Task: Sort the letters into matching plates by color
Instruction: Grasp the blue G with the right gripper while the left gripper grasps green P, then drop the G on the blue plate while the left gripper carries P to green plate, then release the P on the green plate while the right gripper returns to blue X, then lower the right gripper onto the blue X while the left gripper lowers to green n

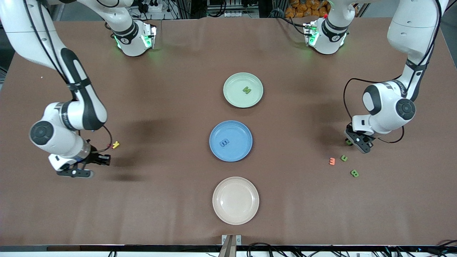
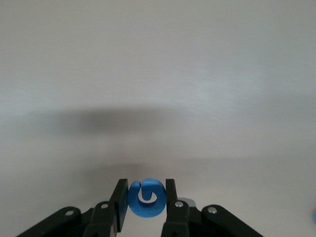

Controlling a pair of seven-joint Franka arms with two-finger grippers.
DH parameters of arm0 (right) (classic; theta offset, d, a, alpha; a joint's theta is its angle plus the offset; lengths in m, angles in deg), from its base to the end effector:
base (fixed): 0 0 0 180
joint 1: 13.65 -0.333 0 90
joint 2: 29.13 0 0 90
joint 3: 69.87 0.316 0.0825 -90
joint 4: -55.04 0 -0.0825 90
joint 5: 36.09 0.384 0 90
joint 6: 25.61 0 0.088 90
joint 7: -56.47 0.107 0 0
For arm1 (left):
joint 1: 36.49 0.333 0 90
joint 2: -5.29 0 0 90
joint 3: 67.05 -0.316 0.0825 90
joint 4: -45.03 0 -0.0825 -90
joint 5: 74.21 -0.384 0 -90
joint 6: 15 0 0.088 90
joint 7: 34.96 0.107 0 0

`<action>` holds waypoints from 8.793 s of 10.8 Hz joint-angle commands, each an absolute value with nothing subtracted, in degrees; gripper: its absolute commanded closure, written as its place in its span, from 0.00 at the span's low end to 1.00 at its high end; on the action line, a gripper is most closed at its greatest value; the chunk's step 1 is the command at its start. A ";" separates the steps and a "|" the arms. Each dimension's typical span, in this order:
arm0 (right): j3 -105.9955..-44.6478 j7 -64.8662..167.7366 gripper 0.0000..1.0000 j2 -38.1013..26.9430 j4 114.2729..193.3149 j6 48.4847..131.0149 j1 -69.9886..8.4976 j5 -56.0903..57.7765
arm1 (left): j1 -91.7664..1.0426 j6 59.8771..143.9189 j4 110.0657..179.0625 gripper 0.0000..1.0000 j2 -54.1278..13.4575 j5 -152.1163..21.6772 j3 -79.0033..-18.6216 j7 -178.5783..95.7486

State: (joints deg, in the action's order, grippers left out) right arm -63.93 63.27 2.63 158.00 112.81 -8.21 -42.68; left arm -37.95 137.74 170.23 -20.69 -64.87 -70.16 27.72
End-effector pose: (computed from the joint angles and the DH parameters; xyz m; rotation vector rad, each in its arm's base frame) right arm 0.6623 -0.0004 0.2473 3.1181 -0.0683 0.1098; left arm 0.5603 0.0215 0.1800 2.7829 -1.3911 0.0825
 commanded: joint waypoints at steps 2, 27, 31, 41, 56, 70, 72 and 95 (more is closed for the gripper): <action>-62.84 63.06 0.82 2.86 154.63 110.37 -16.35 -42.07 | -41.75 132.14 170.10 1.00 -16.26 -63.58 -67.85 17.35; -57.74 65.47 0.00 15.09 137.39 103.18 -36.52 -40.93 | -56.51 109.80 165.26 1.00 -11.67 -71.93 -39.10 -75.90; -61.07 57.28 0.00 11.66 137.48 95.96 -27.21 -40.92 | -61.79 119.26 165.00 1.00 -15.79 -72.19 -39.19 -84.52; -74.43 55.50 0.00 2.16 147.04 93.22 -14.45 -39.52 | -63.73 129.14 164.82 0.54 -23.98 -80.54 -39.36 -93.76; -83.23 94.15 0.00 -7.51 177.19 119.49 -11.01 -24.93 | -48.81 126.50 160.96 0.00 -16.69 -83.97 -49.21 -56.70; -81.65 96.46 0.00 -11.55 192.67 129.43 -10.92 -23.43 | -36.84 127.20 165.60 0.00 -13.52 -83.97 -59.65 -23.82; -81.65 96.11 0.02 -11.29 192.76 129.61 -10.66 -23.43 | -36.14 131.40 168.41 0.00 -12.82 -83.97 -61.24 -19.61; -74.62 61.05 1.00 -9.36 180.06 116.13 -10.04 -31.65 | -31.48 144.70 161.75 0.02 -27.58 -77.73 -62.57 -6.75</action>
